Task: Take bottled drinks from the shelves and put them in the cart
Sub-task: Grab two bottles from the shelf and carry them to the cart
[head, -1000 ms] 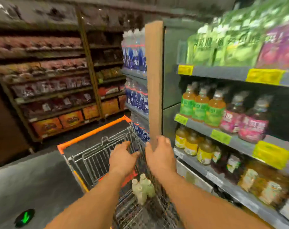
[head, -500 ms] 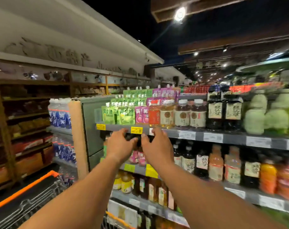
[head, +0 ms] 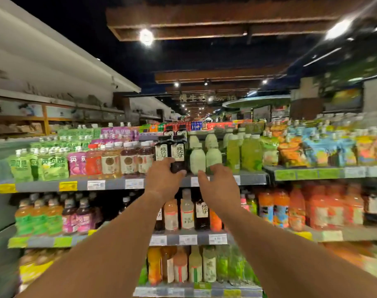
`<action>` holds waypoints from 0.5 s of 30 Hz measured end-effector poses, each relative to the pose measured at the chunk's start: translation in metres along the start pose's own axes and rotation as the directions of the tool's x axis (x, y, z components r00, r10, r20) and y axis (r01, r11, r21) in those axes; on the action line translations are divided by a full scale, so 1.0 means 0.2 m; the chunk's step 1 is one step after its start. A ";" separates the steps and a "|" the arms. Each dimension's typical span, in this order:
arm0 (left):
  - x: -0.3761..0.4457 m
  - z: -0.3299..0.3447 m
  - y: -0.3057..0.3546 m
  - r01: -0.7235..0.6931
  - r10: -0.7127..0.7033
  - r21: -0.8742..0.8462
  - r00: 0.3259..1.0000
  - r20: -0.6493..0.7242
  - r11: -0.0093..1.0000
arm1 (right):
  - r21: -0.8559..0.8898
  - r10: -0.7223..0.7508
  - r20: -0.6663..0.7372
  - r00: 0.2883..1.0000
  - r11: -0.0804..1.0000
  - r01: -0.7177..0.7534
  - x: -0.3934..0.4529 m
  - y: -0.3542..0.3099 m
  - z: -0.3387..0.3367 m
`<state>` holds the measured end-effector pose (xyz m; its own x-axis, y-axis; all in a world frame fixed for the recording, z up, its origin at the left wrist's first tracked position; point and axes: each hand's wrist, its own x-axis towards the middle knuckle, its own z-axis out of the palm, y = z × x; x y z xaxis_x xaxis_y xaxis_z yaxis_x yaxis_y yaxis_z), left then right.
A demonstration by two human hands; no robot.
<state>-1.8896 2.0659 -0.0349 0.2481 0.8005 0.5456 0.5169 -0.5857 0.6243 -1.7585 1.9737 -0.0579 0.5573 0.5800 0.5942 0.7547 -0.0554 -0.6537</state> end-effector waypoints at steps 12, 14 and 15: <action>0.25 0.52 0.29 -0.026 0.032 -0.057 0.995 0.099 0.998 | -0.058 0.047 -0.053 0.998 0.997 -0.050 0.38 0.46 -0.15; 0.34 0.62 0.34 -0.048 0.059 -0.090 0.991 0.124 0.995 | -0.083 0.066 -0.080 0.995 0.994 -0.073 0.46 0.53 -0.16; 0.38 0.68 0.37 -0.052 0.068 -0.115 0.988 0.139 0.992 | -0.095 0.077 -0.099 0.992 0.992 -0.087 0.51 0.57 -0.17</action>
<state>-1.7210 2.1002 -0.0226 0.3941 0.7686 0.5039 0.4059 -0.6374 0.6549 -1.6045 1.9983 -0.0557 0.6456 0.4904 0.5854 0.7329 -0.1826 -0.6554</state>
